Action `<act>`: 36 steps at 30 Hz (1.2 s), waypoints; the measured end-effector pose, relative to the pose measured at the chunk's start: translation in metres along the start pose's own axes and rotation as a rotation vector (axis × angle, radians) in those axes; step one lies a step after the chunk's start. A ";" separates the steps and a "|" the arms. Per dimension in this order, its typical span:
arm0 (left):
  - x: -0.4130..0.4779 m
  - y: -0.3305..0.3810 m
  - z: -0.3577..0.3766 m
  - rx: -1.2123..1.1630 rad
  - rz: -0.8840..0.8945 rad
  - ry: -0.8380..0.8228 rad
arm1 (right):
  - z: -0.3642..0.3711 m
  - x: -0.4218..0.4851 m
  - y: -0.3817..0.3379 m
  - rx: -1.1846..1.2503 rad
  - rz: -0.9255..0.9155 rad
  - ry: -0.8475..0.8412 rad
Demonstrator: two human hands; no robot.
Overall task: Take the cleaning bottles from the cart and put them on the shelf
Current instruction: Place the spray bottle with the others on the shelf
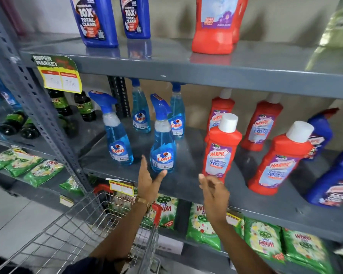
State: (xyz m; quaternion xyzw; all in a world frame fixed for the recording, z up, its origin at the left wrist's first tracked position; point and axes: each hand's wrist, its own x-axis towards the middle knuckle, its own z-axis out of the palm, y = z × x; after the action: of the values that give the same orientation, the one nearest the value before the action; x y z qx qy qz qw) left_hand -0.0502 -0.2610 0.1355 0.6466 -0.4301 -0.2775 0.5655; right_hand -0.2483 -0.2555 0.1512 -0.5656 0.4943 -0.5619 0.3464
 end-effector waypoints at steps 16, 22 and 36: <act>0.009 0.013 0.046 0.320 0.012 0.217 | -0.112 0.069 0.027 -0.318 0.117 0.529; 0.000 0.012 0.046 0.386 0.025 0.198 | -0.118 0.067 0.045 -0.258 0.151 0.492; -0.126 0.023 0.163 1.024 0.807 -0.456 | -0.132 0.059 0.049 -0.438 0.175 0.463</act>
State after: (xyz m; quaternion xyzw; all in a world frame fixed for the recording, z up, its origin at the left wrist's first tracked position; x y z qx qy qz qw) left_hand -0.2537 -0.2320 0.1081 0.5472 -0.8221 0.0638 0.1436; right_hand -0.3930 -0.3027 0.1394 -0.4393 0.7156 -0.5240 0.1423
